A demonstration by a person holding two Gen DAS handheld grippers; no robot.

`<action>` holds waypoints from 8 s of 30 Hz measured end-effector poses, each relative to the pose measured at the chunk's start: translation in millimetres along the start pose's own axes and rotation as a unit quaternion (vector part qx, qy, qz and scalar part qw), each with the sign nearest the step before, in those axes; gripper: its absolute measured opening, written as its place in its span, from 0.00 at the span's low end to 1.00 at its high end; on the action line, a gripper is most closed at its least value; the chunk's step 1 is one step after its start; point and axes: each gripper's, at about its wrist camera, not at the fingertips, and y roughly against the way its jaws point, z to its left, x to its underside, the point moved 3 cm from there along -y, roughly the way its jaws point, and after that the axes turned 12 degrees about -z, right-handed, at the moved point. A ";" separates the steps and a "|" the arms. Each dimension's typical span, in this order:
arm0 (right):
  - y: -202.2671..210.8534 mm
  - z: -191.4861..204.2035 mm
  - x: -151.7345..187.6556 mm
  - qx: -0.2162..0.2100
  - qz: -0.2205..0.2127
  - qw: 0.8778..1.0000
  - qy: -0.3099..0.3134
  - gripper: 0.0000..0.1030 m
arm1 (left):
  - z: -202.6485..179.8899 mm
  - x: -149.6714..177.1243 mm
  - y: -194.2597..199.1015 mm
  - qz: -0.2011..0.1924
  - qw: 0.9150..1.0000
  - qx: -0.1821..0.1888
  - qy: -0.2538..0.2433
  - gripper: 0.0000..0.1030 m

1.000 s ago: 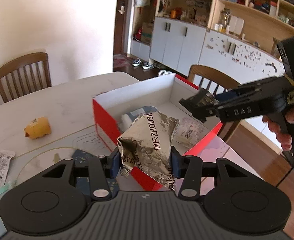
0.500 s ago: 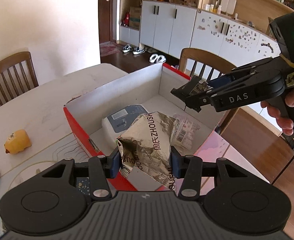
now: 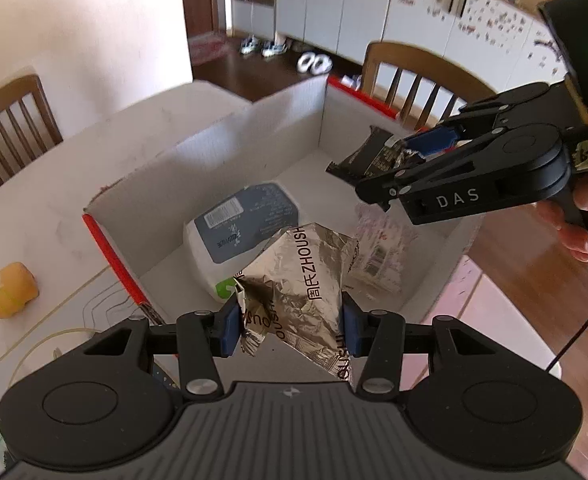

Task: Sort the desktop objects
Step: 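Lower the foil bag and dark snack into the shoebox, then open the left tool on the foil bag while the right tool releases the dark snack, then withdraw both tools from the shoebox back over the table, then grasp the blue wrapped bar with the left tool while the right tool grasps the clear bag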

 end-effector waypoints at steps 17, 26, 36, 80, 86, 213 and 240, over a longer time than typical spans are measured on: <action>-42.2 2.7 4.4 -0.006 0.055 0.998 0.021 0.53 | -12.3 -9.8 -51.4 0.103 0.992 -0.010 -0.078 0.46; -58.5 8.6 15.4 -0.007 0.073 0.997 0.037 0.53 | -19.6 -8.0 -62.5 0.131 0.985 -0.031 -0.110 0.46; -64.8 7.4 16.3 -0.004 0.079 0.996 0.032 0.54 | -16.5 -3.6 -69.3 0.143 0.984 -0.035 -0.099 0.47; -10.5 4.5 -5.6 -0.024 0.016 0.999 -0.016 0.76 | -5.0 -0.1 -16.4 0.036 0.998 -0.020 0.048 0.79; -2.5 7.3 -3.7 -0.025 0.012 0.999 -0.021 0.79 | -3.2 2.5 -3.8 0.013 0.998 -0.024 0.057 0.85; -94.2 396.2 14.3 -0.147 0.001 0.979 0.145 0.68 | 214.2 259.0 141.7 -0.101 0.988 -0.084 0.079 0.88; -104.0 389.1 12.2 -0.135 0.013 0.982 0.134 0.43 | 202.5 253.3 136.9 -0.086 0.992 -0.079 0.046 0.40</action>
